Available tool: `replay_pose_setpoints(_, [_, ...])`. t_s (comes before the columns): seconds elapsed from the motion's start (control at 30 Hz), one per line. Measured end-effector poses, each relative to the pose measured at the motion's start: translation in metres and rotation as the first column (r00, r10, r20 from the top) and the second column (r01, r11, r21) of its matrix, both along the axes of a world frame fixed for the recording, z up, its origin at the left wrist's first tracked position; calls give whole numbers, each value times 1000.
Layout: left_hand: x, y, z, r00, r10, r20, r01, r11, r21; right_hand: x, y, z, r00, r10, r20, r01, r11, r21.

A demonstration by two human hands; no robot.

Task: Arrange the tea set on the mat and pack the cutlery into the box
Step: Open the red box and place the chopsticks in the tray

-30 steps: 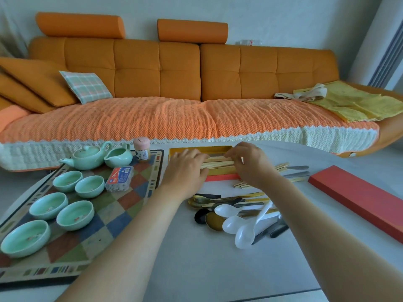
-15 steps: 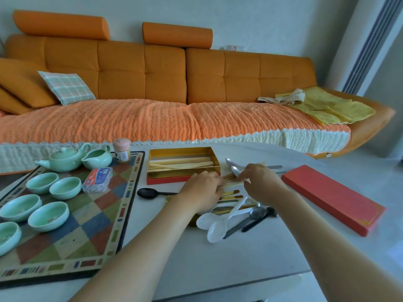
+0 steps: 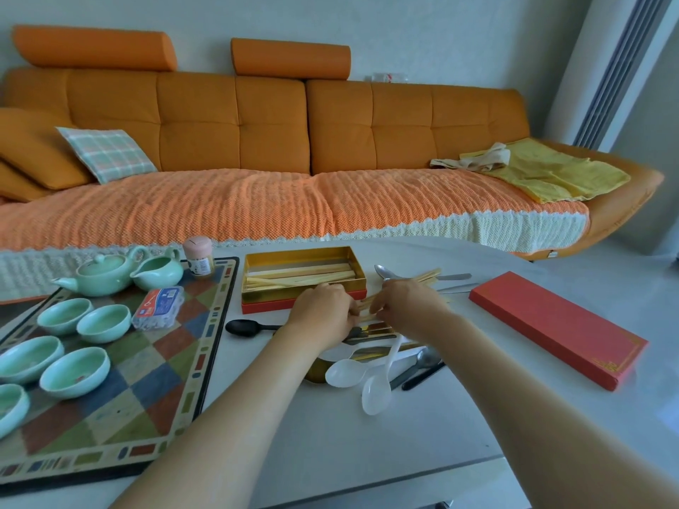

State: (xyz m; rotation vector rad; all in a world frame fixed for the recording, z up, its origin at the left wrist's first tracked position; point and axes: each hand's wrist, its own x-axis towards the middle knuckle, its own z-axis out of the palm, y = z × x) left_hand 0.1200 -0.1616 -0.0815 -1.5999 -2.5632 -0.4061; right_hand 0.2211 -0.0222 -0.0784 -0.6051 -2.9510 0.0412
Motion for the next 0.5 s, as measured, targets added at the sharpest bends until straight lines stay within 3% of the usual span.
replay_pose_setpoints(0.17, [0,0,3,998,51,20,-51,999,-10,-6,-8,0,999,45,-23,-46,997,-55])
replay_pose_setpoints(0.33, [-9,-7,6,988,66,136,-52,993,-102,-6,-10,3,998,61,-9,-62,996,-69])
replay_pose_setpoints(0.5, [-21,-22,7,986,40,163,-28,997,-73,-10,-16,6,994,105,-40,-108,991,-78])
